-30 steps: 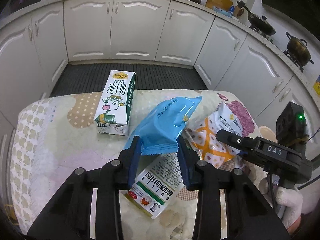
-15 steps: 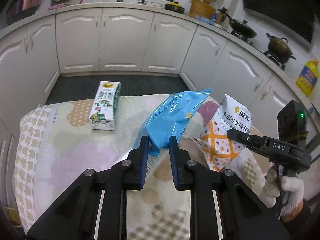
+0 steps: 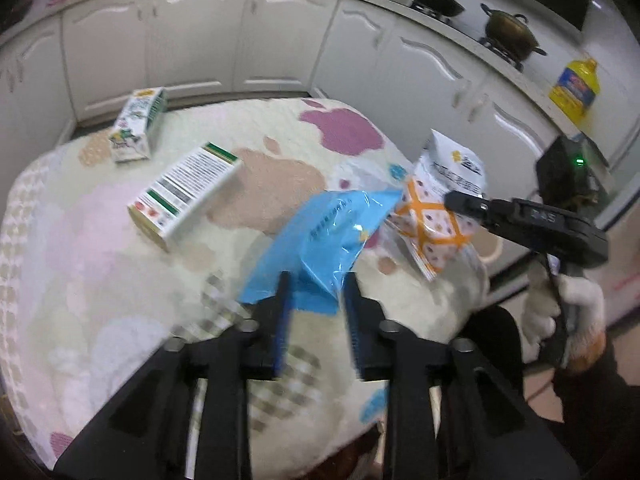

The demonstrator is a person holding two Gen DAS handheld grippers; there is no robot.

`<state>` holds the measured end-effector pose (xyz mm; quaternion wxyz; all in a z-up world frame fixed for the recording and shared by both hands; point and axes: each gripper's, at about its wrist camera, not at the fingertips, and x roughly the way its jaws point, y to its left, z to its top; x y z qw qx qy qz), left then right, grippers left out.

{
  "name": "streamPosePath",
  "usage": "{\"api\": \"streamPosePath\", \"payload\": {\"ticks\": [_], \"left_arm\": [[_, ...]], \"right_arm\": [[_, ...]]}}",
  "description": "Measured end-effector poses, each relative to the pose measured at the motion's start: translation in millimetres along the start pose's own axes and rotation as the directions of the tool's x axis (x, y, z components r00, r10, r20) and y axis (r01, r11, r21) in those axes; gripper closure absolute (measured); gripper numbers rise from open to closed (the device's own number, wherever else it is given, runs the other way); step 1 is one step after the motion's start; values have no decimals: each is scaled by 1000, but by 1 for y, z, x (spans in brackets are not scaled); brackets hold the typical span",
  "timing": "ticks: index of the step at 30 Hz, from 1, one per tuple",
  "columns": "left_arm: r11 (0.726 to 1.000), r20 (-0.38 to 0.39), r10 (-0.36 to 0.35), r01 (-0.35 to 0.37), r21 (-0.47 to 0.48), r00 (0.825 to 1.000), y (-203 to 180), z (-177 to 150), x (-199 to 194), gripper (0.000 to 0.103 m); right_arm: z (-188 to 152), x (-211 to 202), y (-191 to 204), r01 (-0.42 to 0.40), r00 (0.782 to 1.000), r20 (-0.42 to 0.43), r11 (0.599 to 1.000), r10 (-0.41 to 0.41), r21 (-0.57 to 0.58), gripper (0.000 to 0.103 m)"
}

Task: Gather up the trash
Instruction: 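Lift the blue packet and snack bag from the table toward the bin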

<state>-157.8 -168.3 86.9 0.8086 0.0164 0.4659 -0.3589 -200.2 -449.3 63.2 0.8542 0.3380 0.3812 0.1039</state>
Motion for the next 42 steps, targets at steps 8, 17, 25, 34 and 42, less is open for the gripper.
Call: {"api": "streamPosePath", "payload": {"ticks": [8,17,25,34,42], "left_arm": [[998,-6,-30,30,55,1000,-16,3,-5,44],[978,-84,7,11,208,996,-44,6,40,44],[945,-137,59,-12,326,989,-47,23,74,44],[931,-243,0,88,354,970,-50,5,85,44],[978,-161,-9,42,202,987,-35,0,75,52]], "right_arm": [[-4,-10,-9,-1,1000,8,1000,1,9,93],[-1,-12,-12,28,1000,13,1000,-28,3,93],[0,-8,-20,41,999,-6,999,-41,16,93],[3,-3,-22,45,999,-22,999,-45,11,93],[1,0,-16,54,998,-23,998,-54,-21,93]]}}
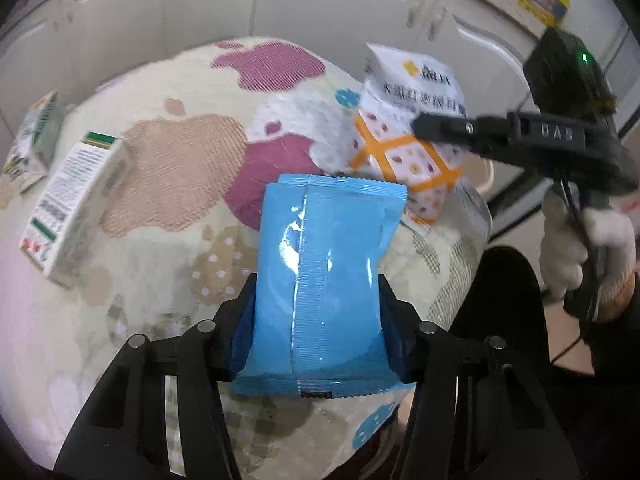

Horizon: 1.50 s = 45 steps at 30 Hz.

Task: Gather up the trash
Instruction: 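Lift the blue packet and snack bag from the table toward the bin, then carry the blue packet and snack bag in both tools over the beige bin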

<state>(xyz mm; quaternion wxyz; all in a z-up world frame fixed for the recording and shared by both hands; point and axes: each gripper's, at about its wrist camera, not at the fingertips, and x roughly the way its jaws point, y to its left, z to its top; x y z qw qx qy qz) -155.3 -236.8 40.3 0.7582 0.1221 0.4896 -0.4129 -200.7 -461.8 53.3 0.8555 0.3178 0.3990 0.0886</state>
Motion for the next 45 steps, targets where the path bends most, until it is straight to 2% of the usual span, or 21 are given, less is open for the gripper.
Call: {"api": "streamPosePath", "payload": {"ticks": [7,17,28,45], "left_arm": [[995,96,52,-43,-92,994,6,3,-20,55],[991,126,74,-59,-119,989,-5,18,-15,55],[996,140,56,-45,-82,989,-37,47,2,55],[1000,131,8,-10,17,991,-101,107,47,55]], "right_arm": [[-1,-9,6,-8,1000,25,1000,9,-21,93],[-4,-34,2,-8,998,65,1000,10,-22,93],[-2,-69,-21,53,991,124,999,-53,8,93],[3,-126,-83,184,957,209,977,-202,105,93]]}}
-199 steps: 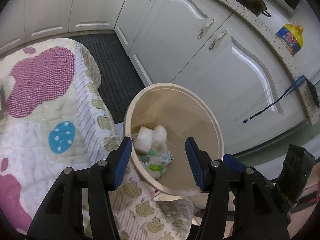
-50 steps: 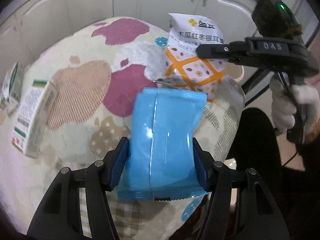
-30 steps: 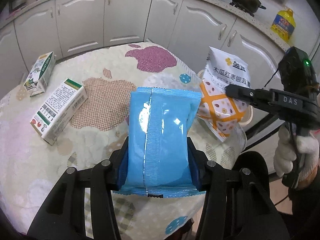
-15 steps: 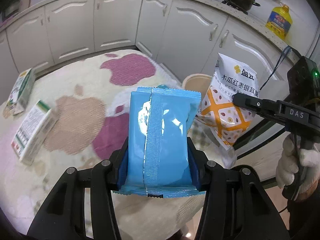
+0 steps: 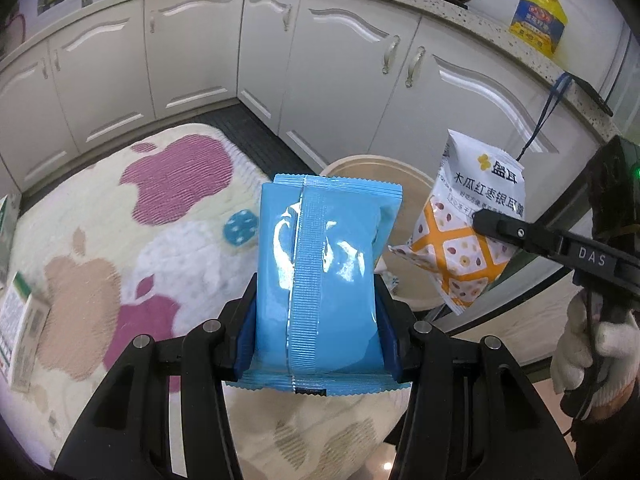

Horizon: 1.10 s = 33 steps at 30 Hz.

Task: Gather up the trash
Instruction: 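Carry the blue packet and snack bag in both tools over the beige bin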

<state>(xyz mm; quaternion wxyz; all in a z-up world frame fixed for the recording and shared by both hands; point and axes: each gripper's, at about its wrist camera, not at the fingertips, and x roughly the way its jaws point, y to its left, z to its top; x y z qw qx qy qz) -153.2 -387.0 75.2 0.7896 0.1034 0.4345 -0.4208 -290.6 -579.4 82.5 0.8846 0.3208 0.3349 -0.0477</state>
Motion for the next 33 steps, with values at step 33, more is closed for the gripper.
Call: {"api": "streamPosePath", "payload": {"ticks": [33], "left_arm": [[999,-46,-38,39,10,998,-33,35,54,55]], "right_arm": [[3,-2,-41,93,996,7,994,-93,56,93]]}}
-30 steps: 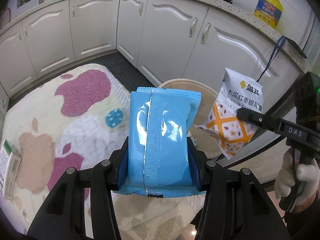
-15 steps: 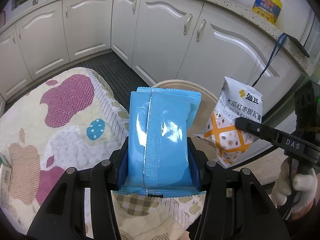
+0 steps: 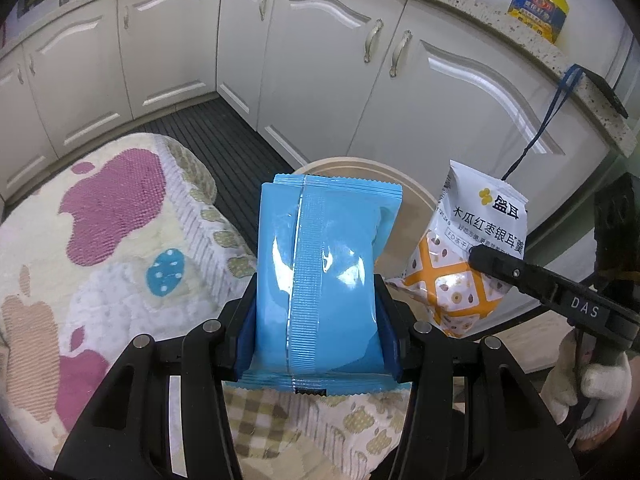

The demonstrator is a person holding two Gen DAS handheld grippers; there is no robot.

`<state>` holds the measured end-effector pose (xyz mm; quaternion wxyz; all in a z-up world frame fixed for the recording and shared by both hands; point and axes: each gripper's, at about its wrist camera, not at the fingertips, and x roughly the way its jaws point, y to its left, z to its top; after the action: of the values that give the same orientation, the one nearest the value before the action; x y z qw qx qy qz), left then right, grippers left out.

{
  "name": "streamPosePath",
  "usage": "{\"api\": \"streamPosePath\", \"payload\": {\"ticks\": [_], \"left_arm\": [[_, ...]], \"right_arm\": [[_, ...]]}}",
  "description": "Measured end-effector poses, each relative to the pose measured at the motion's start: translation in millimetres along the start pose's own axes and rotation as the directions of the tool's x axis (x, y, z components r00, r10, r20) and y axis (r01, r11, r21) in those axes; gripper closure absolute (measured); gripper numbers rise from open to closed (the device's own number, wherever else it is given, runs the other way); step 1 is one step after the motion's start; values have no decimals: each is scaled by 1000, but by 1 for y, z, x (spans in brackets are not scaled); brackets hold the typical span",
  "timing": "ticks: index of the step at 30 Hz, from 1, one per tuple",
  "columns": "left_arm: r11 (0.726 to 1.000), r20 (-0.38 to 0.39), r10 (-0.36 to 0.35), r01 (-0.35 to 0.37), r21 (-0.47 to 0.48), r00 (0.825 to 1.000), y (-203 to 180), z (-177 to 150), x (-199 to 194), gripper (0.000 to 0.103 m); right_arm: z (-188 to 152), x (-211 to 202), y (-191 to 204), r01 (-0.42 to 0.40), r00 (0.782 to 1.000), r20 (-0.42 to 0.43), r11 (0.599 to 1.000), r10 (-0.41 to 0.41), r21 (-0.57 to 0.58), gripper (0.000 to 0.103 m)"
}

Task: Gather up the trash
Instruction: 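Carry the blue packet and snack bag in both tools over the beige bin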

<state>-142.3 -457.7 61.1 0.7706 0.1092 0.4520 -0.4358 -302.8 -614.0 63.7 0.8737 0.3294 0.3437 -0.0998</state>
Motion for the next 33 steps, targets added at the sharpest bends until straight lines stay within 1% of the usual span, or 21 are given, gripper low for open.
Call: {"api": "streamPosePath", "payload": {"ticks": [10,14,17,22,33], "left_arm": [[1000,-29,-25,25,-3,999,-12,8,21,55],[999,-44,-47,46,-11,998,-16,12,29,54],[998,-55,-65,64,-22,996,-18,14,37,54],[996,-60,-77,75,-39,995,-17,16,46,53],[994,-48,-92,88,-68,995,-14,21,56,52]], "right_arm": [[0,3,-19,37,999,-4,999,-37,34,93],[2,7,-23,55,998,1,997,-55,50,93],[2,12,-22,84,996,2,996,-84,41,93],[2,20,-24,112,994,-6,993,-112,34,93],[2,26,-32,139,990,-15,990,-138,28,93]]}}
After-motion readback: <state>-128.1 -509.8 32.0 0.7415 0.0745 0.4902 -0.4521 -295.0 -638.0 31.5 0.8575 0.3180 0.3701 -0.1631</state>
